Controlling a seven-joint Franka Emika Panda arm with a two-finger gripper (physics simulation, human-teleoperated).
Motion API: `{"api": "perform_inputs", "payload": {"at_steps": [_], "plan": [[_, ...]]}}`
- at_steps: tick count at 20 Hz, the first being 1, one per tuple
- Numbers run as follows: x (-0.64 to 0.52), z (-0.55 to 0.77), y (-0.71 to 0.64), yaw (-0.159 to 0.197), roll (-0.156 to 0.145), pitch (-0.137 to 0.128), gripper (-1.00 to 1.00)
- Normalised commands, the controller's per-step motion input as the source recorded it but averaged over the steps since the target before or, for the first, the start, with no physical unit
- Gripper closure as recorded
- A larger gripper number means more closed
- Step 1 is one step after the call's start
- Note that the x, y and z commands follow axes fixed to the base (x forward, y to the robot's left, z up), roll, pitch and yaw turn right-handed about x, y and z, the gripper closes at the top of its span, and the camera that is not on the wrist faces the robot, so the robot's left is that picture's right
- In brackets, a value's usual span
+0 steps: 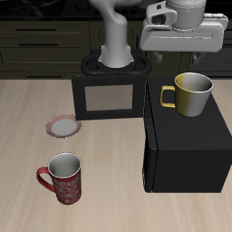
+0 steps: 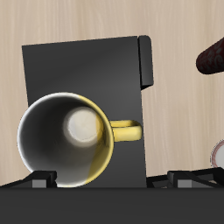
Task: Open the microwave and place the white and yellow mug in it
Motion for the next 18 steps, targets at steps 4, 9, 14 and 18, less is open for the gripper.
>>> {"api": "perform_inputs", "payload": {"at_steps": [4, 9, 14, 18], "plan": [[0.1, -0.31, 0.05, -0.037, 0.018, 0.03, -1.0], [0.04, -0.23, 0.04, -0.021, 0.008, 0.028, -1.0], [-0.07, -0.33, 0.08, -0.027, 0.026, 0.038, -1.0], [-0.13, -0.29, 0.13, -0.039, 0.048, 0.037, -1.0]]}}
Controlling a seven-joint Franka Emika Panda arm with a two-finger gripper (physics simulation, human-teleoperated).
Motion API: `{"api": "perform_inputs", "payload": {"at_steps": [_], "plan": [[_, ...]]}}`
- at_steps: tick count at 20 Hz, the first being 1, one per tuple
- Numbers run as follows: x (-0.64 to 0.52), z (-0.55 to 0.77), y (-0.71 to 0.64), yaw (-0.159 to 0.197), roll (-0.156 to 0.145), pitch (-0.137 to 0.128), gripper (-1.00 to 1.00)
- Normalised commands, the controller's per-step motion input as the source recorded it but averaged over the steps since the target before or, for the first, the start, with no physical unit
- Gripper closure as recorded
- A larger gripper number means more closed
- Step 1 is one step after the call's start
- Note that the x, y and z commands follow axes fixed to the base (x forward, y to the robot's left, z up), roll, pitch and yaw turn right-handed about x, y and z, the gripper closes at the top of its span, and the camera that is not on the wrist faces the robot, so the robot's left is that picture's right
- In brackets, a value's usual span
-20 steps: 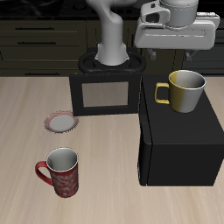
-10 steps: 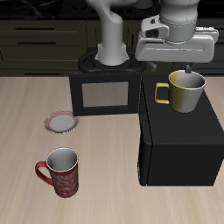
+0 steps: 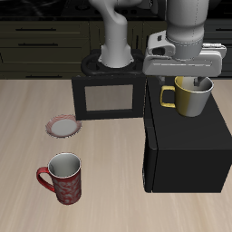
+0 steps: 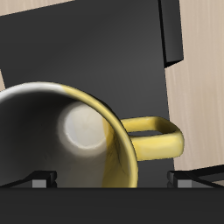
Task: Open the microwave and place the white and yellow mug in it
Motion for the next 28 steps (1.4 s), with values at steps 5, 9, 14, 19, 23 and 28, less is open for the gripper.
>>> {"api": "perform_inputs", "payload": {"at_steps": [5, 9, 14, 19, 23, 28], "plan": [[-0.07, -0.26, 0.09, -0.038, 0.043, 0.036, -1.0], [-0.03, -0.14, -0.03, -0.012, 0.007, 0.009, 1.0], [-0.01, 0.02, -0.06, -0.017, 0.014, -0.011, 1.0], [0.01, 0.12, -0.04, 0.009, 0.002, -0.034, 1.0], [0.0, 0.08, -0.02, 0.01, 0.001, -0.015, 1.0], [-0.04, 0.06, 0.01, 0.031, 0.003, -0.017, 1.0]]}}
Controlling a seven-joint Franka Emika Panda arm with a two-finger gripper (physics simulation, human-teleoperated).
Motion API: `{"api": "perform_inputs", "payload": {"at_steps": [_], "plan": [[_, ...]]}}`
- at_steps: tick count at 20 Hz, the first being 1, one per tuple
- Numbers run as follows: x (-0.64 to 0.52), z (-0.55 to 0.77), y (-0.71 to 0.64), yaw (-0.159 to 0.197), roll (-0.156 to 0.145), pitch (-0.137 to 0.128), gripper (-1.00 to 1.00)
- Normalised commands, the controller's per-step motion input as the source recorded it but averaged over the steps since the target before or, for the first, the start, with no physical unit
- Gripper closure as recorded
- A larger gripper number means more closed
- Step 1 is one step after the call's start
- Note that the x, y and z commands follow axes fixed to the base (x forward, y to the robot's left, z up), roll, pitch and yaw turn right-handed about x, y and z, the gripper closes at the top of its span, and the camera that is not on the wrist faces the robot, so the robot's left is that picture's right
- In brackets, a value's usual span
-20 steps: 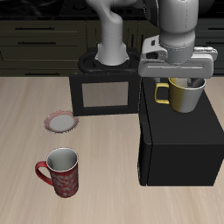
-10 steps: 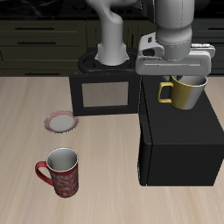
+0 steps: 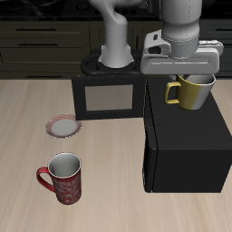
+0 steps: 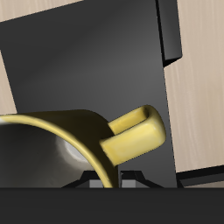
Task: Open the microwave and place the white and yellow mug in it
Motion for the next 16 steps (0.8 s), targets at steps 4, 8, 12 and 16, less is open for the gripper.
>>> {"api": "perform_inputs", "payload": {"at_steps": [4, 8, 12, 16], "plan": [[-0.09, 0.25, -0.2, 0.022, 0.003, -0.03, 1.0], [-0.13, 0.32, -0.33, 0.079, 0.006, -0.051, 1.0], [-0.09, 0.16, -0.29, 0.048, -0.011, -0.015, 1.0], [0.0, 0.16, -0.39, 0.095, -0.011, -0.002, 1.0]]}}
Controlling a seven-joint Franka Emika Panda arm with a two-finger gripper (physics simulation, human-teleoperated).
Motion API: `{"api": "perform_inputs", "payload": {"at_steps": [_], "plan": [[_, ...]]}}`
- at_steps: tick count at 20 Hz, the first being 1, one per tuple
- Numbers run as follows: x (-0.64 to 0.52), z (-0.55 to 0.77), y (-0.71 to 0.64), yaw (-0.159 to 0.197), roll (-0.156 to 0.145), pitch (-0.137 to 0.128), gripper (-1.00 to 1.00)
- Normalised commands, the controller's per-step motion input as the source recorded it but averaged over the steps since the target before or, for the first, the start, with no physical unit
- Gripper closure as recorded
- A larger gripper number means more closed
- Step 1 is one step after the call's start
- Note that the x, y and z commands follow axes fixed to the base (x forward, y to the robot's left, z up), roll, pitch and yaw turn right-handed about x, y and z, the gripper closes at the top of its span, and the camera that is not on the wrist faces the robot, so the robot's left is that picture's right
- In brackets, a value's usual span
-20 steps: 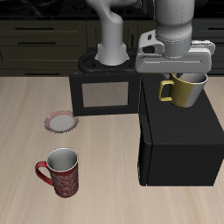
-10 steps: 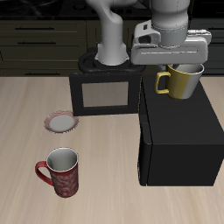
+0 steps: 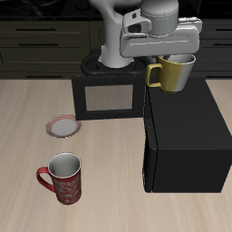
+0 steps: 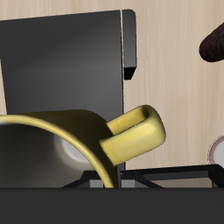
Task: Open the microwave and place the white and yellow mug in it
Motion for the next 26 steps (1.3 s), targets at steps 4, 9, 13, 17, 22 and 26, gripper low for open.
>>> {"api": "perform_inputs", "payload": {"at_steps": [4, 9, 13, 17, 22, 26], "plan": [[0.03, 0.1, -0.48, 0.039, -0.022, -0.025, 1.0], [0.15, 0.02, -0.59, 0.016, -0.062, 0.007, 1.0], [0.08, -0.01, -0.54, 0.025, -0.065, -0.01, 1.0], [0.06, -0.03, -0.43, 0.011, -0.029, 0.007, 1.0], [-0.01, 0.01, -0.39, 0.037, -0.005, -0.015, 1.0], [0.01, -0.04, -0.31, 0.023, 0.013, 0.015, 1.0]]}}
